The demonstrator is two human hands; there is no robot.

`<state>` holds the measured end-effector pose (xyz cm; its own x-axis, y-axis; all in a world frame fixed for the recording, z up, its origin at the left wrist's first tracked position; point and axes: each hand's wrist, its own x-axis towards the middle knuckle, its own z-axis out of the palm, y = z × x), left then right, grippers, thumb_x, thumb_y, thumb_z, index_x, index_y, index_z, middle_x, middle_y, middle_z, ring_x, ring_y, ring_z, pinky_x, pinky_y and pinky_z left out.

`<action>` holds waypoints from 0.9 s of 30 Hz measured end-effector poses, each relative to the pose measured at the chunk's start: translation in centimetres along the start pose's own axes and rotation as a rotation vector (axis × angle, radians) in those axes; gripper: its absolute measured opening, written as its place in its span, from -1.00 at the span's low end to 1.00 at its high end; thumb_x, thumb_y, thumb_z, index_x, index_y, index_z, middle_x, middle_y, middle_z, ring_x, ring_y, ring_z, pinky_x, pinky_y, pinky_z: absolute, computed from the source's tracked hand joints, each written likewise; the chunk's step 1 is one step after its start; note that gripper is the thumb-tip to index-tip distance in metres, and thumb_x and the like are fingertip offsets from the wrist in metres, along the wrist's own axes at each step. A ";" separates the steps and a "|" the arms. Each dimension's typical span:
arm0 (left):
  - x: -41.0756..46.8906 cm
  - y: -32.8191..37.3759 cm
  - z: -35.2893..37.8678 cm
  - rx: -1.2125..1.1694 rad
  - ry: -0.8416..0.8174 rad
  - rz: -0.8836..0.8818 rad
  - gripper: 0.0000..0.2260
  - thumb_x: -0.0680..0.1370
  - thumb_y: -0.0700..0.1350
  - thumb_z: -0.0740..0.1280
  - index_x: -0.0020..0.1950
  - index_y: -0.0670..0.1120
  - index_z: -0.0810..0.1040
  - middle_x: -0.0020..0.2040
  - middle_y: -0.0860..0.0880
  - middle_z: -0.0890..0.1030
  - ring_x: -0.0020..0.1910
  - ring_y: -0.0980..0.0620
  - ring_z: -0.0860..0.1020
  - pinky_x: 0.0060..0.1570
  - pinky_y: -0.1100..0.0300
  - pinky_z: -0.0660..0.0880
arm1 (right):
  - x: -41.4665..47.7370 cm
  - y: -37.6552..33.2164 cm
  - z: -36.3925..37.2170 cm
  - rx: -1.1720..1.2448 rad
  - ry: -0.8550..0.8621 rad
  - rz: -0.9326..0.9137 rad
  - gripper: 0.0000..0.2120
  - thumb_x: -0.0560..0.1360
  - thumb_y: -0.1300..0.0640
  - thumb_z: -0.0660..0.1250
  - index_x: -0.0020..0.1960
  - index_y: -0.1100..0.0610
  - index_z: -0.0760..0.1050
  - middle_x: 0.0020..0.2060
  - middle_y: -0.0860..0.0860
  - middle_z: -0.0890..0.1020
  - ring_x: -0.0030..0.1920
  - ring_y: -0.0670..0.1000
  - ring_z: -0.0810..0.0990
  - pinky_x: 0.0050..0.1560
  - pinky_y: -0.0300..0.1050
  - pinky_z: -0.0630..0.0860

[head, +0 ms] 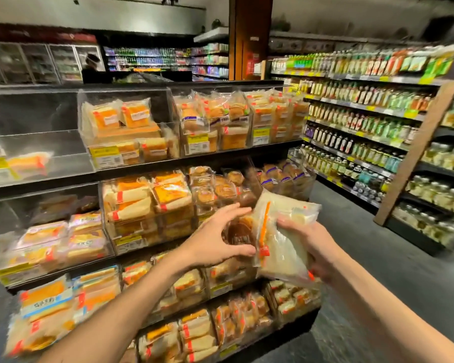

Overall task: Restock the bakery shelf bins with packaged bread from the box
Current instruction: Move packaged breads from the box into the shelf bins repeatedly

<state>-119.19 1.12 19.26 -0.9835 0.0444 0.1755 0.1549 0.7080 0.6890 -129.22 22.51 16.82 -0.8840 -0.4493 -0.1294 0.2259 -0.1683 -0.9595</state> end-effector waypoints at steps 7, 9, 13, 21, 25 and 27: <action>13.3 -6.5 0.6 0.003 -0.038 -0.132 -0.41 0.26 0.48 0.42 0.11 0.15 0.49 0.05 0.15 0.60 0.06 0.14 0.57 0.17 0.06 0.51 | 12.3 -0.8 -3.4 -0.028 0.066 0.118 -0.37 0.18 0.03 0.64 0.20 0.22 0.63 0.08 0.22 0.70 0.14 0.26 0.65 0.29 0.29 0.49; 16.2 -7.8 0.9 -0.152 -0.031 -0.207 -0.39 0.27 0.36 0.51 0.15 0.07 0.44 0.01 0.10 0.65 -0.02 0.15 0.61 0.13 0.12 0.53 | 15.3 -1.3 -4.3 -0.023 0.073 0.133 -0.42 0.23 0.05 0.58 0.21 0.23 0.63 0.08 0.23 0.69 0.14 0.26 0.65 0.29 0.26 0.50; 20.8 -9.1 1.4 -0.386 -0.100 -0.341 -0.19 0.27 0.26 0.50 0.43 0.13 0.25 0.17 0.15 0.53 0.03 0.34 0.53 0.05 0.38 0.44 | 20.3 -1.8 -6.0 -0.012 0.046 0.187 -0.51 0.36 0.10 0.52 0.25 0.24 0.59 0.08 0.22 0.69 0.13 0.25 0.66 0.28 0.25 0.51; 28.2 -12.5 3.9 -0.707 -0.130 -0.589 -0.48 0.52 0.22 0.31 0.46 0.33 0.28 0.58 0.05 0.15 0.53 -0.03 0.19 0.45 -0.06 0.24 | 31.4 -3.0 -10.1 -0.032 -0.149 0.286 -0.60 0.48 0.14 0.45 0.29 0.23 0.55 0.09 0.22 0.69 0.09 0.22 0.69 0.08 0.17 0.63; 31.3 -12.9 5.4 -0.996 0.072 -0.668 -0.54 0.46 -0.11 0.28 0.34 0.19 0.45 0.46 -0.10 0.39 0.25 -0.05 0.57 0.13 -0.01 0.59 | 37.2 -4.8 -12.3 -0.093 -0.272 0.302 -0.59 0.49 0.12 0.46 0.29 0.23 0.54 0.07 0.20 0.70 0.07 0.19 0.70 -0.05 0.06 0.66; 32.9 -12.7 5.8 -1.034 0.167 -0.686 -0.59 0.56 -0.21 0.25 0.35 0.17 0.43 0.37 -0.09 0.50 0.11 0.01 0.65 0.06 0.03 0.62 | 39.5 -5.5 -13.0 -0.105 -0.332 0.317 -0.60 0.49 0.11 0.46 0.28 0.25 0.55 0.06 0.19 0.70 0.05 0.18 0.71 -0.15 -0.02 0.65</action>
<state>-154.04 -2.31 12.17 -0.8782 -0.2572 -0.4032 -0.3092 -0.3380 0.8889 -170.66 17.09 13.80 -0.5957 -0.7234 -0.3492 0.4053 0.1046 -0.9082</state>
